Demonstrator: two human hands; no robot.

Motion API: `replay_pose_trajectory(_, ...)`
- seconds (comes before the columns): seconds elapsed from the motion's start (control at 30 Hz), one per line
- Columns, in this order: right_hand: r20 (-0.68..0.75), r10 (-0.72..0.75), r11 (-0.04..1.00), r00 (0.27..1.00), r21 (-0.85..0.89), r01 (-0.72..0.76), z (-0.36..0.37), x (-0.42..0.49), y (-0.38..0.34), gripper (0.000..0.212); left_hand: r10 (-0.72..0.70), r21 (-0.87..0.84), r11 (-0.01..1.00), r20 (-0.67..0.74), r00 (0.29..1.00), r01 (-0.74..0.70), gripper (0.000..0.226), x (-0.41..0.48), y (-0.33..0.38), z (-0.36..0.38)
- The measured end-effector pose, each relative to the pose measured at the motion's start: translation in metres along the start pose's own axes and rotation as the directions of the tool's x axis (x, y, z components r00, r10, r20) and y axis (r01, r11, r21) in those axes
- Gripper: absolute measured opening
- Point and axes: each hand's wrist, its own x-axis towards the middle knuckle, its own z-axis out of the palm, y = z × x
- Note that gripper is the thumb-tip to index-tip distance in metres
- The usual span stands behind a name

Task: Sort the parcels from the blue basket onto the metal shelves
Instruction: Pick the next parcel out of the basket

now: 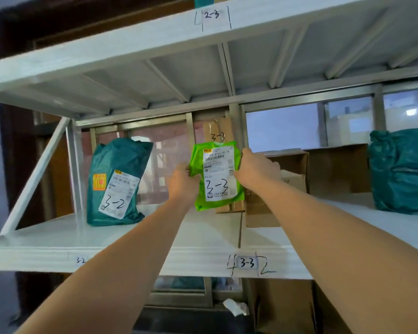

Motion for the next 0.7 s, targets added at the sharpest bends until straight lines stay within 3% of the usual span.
replay_pose_trajectory(0.1, -0.001, -0.001, 0.999, 1.000, -0.043, 0.001, 0.006, 0.010, -0.003, 0.040, 0.003, 0.070, 0.998, -0.010, 1.000, -0.002, 0.024, 0.010, -0.003, 0.015)
replay_pose_trajectory(0.23, -0.037, -0.114, 0.990, 0.993, -0.090, 0.111, 0.013, 0.016, -0.014, 0.076, -0.054, 0.081, 0.995, -0.088, 0.995, 0.061, 0.025, 0.019, -0.010, 0.019)
replay_pose_trajectory(0.27, -0.034, -0.133, 0.985, 0.991, -0.112, 0.128, 0.015, 0.017, -0.014, 0.075, -0.091, 0.082, 0.992, -0.072, 0.993, 0.097, 0.025, 0.021, -0.013, 0.021)
replay_pose_trajectory(0.4, 0.031, -0.233, 0.914, 0.972, -0.333, 0.230, 0.028, 0.015, -0.016, 0.041, -0.196, 0.043, 0.980, 0.134, 0.971, 0.192, 0.025, 0.024, -0.034, 0.035)
replay_pose_trajectory(0.5, 0.112, -0.340, 0.829, 0.934, -0.433, 0.354, 0.043, 0.012, -0.016, 0.033, -0.195, 0.099, 0.979, 0.157, 0.968, 0.181, 0.028, 0.019, -0.041, 0.042)
replay_pose_trajectory(0.63, 0.227, -0.535, 0.740, 0.813, -0.339, 0.581, 0.066, 0.006, -0.014, 0.038, -0.096, 0.300, 0.952, 0.140, 0.985, 0.050, 0.037, 0.010, -0.044, 0.048)
replay_pose_trajectory(0.7, 0.266, -0.550, 0.745, 0.792, -0.273, 0.609, 0.073, 0.004, -0.013, 0.038, -0.055, 0.344, 0.939, 0.129, 0.990, 0.007, 0.044, 0.010, -0.049, 0.050)
